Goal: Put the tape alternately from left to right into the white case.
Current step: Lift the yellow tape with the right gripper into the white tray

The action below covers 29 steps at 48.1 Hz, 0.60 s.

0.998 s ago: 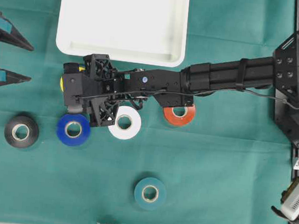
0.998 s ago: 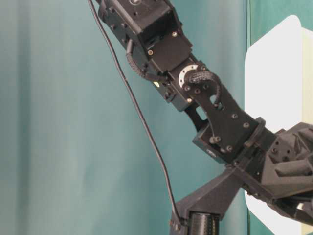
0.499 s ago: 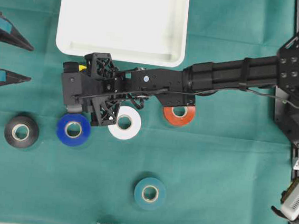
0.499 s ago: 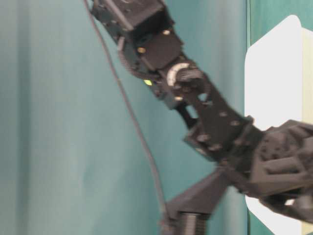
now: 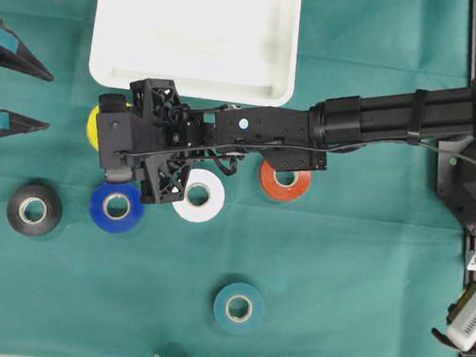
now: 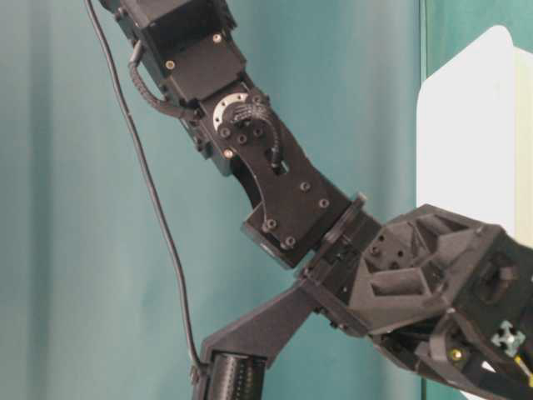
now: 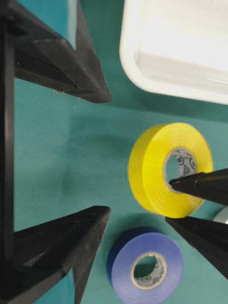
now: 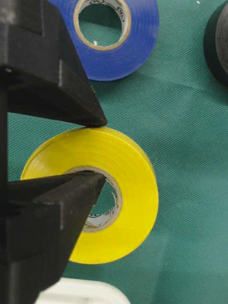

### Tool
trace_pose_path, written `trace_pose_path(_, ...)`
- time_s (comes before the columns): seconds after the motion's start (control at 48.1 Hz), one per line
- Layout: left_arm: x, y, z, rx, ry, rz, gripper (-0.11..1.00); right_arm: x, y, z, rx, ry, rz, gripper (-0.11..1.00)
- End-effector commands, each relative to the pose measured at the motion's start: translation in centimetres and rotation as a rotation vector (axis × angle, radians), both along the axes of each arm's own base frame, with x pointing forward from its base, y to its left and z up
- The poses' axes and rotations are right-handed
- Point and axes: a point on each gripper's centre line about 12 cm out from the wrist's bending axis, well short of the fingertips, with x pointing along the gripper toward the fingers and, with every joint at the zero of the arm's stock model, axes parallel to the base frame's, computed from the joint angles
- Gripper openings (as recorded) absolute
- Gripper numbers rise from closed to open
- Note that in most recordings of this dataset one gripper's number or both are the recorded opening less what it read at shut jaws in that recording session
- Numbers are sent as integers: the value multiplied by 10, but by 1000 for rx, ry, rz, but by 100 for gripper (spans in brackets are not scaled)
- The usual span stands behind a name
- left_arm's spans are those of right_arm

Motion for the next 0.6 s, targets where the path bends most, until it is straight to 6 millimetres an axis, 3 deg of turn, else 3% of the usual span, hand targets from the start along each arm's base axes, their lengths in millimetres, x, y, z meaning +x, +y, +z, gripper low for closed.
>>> trace_pose_path(0.0, 2, 0, 4, -2, -18, 3, 93, 2, 2, 31, 3, -66, 6, 4)
trace_pose_path(0.27, 2, 0, 4, -2, -18, 3, 93, -1, -2, 29, 1, -52, -3, 4)
trace_pose_path(0.582, 2, 0, 4, -3, -17, 4, 93, -22, -26, 36, -2, -14, -54, 4)
